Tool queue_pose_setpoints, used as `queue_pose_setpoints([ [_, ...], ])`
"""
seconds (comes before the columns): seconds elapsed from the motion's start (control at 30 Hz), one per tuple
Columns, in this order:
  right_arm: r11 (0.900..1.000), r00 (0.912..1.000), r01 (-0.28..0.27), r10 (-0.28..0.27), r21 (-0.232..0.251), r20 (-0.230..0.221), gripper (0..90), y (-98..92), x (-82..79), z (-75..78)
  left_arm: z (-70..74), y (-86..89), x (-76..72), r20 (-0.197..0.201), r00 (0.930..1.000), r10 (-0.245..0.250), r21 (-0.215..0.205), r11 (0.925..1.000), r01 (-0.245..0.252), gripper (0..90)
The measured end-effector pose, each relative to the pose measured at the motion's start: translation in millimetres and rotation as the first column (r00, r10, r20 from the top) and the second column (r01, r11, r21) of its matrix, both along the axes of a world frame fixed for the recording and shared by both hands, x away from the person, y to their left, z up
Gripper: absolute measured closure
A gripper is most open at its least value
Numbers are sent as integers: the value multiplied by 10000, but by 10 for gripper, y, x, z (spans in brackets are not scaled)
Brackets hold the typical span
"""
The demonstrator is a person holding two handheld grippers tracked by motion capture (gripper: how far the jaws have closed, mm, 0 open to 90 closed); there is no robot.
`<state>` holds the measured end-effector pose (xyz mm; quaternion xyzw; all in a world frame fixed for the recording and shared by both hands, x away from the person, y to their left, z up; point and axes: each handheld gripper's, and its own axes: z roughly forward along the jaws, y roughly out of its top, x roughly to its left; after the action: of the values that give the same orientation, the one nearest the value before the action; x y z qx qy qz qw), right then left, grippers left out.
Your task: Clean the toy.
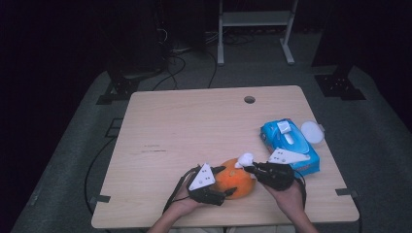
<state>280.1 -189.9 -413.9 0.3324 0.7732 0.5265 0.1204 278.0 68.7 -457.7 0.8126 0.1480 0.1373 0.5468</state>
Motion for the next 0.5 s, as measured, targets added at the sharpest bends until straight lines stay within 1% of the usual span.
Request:
queue_pose_setpoints([
  [0.07,9991,9987,-417,419,-63,302,818,88,-58,41,1,3,-3,6,10000,14,24,10000,-14,250],
  [0.13,9985,9980,-421,436,-336,455,818,106,-63,50,6,8,-3,-25,10000,40,22,10000,-40,250],
  [0.2,9997,9994,-137,144,-223,325,818,47,-21,32,13,12,-4,-29,10000,41,62,10000,-41,252],
  [0.23,9995,9996,129,-120,-300,272,818,-8,15,3,19,17,-1,-22,10000,52,108,9999,-52,254],
  [0.27,9990,9995,281,-275,-334,183,818,-46,37,-22,26,25,5,-37,9999,105,149,9998,-105,257],
  [0.33,9978,9978,646,-649,-174,-136,819,-154,85,-84,26,42,25,-134,9998,166,89,9998,-165,260],
  [0.37,9975,9974,689,-692,-126,-183,819,-172,87,-85,23,48,33,-206,9996,207,19,9998,-207,261],
  [0.43,9987,9987,506,-506,22,-109,818,-133,56,-46,18,75,66,-398,9986,356,-117,9993,-361,261],
  [0.5,9999,9999,100,-100,30,119,817,-53,8,-4,16,107,95,-617,9969,479,-234,9985,-494,261],
])
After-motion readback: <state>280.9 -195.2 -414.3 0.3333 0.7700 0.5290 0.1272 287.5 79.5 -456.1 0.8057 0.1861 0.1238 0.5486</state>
